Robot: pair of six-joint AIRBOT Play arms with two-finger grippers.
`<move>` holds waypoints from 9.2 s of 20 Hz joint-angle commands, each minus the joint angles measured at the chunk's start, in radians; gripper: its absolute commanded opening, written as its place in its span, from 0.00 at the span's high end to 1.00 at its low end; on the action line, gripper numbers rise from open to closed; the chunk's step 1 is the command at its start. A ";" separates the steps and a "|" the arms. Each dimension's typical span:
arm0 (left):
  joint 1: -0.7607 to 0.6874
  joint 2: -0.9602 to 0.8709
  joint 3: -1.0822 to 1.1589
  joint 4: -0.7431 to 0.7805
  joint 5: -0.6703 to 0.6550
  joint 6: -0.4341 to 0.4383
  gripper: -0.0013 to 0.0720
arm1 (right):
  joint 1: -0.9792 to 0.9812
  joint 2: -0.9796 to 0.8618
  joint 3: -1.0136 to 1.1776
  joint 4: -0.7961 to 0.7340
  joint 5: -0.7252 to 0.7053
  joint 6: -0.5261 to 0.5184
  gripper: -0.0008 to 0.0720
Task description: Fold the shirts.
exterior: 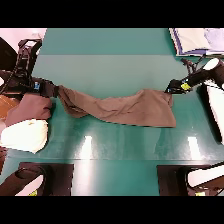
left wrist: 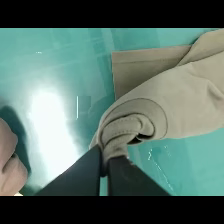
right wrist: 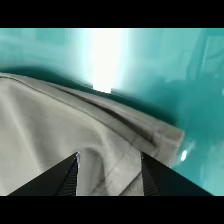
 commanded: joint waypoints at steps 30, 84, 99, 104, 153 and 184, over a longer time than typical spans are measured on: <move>-0.001 0.000 0.000 0.001 0.000 0.001 0.94 | 0.056 -0.044 0.027 -0.114 0.027 -0.004 0.49; -0.001 -0.002 0.160 0.035 -0.082 -0.007 0.94 | 0.018 -0.097 0.023 0.208 0.065 0.054 0.72; -0.001 0.060 0.761 0.210 -0.106 -0.036 0.94 | -0.068 0.552 0.404 0.203 0.071 0.026 0.97; -0.001 0.060 1.056 0.180 -0.083 -0.063 0.94 | -0.169 0.785 0.590 0.077 0.077 0.091 0.97; 0.224 -0.214 -0.500 -0.504 0.280 0.092 0.91 | -0.196 0.647 -0.383 0.250 0.089 0.008 0.43; 0.225 0.090 -0.055 -0.403 0.157 0.128 0.94 | -0.130 0.843 -0.556 0.172 -0.104 0.125 0.96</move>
